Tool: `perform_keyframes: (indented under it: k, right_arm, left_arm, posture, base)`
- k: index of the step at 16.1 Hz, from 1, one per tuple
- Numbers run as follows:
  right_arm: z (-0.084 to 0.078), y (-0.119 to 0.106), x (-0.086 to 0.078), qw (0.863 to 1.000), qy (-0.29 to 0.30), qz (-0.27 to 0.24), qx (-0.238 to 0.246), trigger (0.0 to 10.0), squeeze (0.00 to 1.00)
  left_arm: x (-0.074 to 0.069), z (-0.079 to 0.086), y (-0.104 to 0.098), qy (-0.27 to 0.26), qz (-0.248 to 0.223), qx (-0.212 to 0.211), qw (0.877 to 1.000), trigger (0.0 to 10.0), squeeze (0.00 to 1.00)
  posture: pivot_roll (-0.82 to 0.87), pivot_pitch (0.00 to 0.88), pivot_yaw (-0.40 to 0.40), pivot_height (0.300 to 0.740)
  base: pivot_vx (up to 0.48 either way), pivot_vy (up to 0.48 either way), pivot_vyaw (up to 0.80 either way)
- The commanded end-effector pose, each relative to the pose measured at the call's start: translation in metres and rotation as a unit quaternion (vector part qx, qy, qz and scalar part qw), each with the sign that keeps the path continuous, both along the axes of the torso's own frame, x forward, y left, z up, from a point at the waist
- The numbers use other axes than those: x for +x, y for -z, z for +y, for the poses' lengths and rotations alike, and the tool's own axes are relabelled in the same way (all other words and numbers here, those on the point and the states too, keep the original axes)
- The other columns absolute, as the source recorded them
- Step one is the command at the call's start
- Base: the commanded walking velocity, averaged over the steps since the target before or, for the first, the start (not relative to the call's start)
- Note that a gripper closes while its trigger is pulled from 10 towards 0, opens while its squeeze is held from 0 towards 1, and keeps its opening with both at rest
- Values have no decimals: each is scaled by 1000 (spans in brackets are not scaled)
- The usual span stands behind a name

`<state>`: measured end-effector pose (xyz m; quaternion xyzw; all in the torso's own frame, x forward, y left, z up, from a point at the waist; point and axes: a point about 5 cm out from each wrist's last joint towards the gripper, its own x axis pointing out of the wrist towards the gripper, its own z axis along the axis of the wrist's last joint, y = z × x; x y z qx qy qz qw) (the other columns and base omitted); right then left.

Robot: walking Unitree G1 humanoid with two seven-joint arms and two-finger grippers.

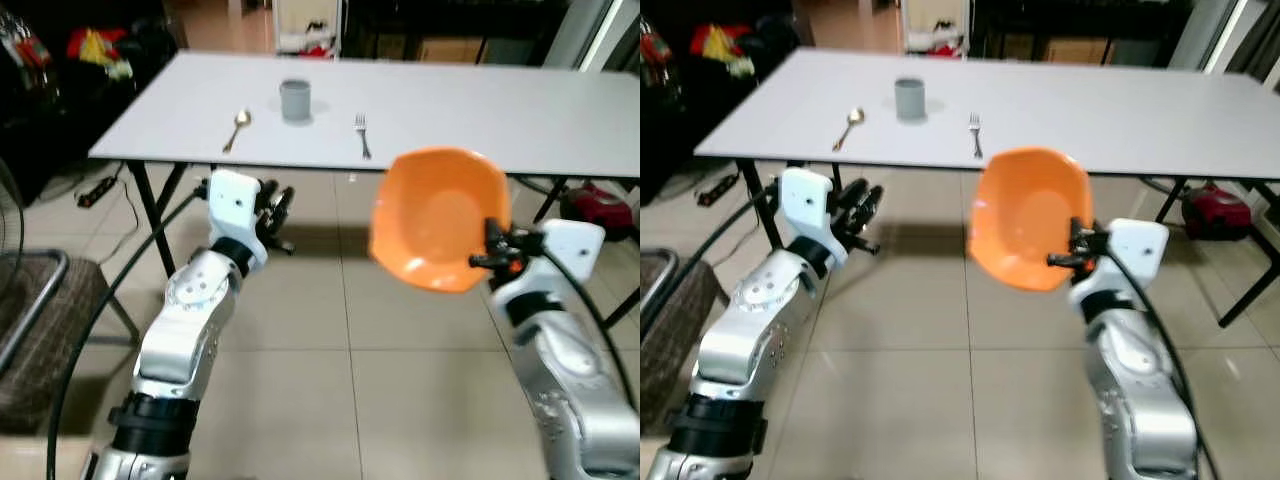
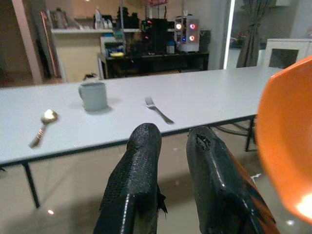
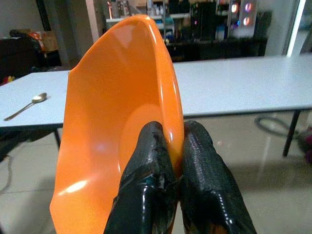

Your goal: Setting the table

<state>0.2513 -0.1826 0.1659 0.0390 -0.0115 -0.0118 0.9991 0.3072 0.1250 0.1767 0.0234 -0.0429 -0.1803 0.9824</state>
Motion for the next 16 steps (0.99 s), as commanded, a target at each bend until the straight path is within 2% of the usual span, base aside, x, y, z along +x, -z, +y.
perform_keyframes:
  k: [1,4,6,8,11,16]
  right_arm:
    - [12,-14,0,999,-33,-33,-15,10000,0]
    - [11,-13,-1,998,-26,-44,-43,10000,0]
    - [12,-5,-3,998,-29,-37,-30,10000,0]
    - [14,-3,-4,999,-38,-33,-19,10000,0]
    - [17,2,-4,998,-54,-25,3,10000,0]
    - [17,3,-3,998,-60,-23,20,10000,0]
  left_arm:
    - [0,15,1,-21,2,11,1000,10000,0]
    - [-12,35,14,-34,24,37,998,10000,0]
    - [-20,47,20,-40,36,54,997,10000,0]
    - [-21,51,20,-48,38,55,997,10000,0]
    - [-18,45,13,-54,26,40,997,10000,0]
    - [-23,47,22,-59,42,51,996,10000,0]
  posture:
    - [-71,0,-31,740]
    - [-56,0,-22,740]
    - [-50,0,-17,740]
    - [-40,0,-19,740]
    - [-38,0,-23,740]
    - [-37,0,-34,740]
  base:
    - [304,0,0]
    - [294,0,0]
    - [292,0,0]
    - [291,0,0]
    - [290,0,0]
    - [289,0,0]
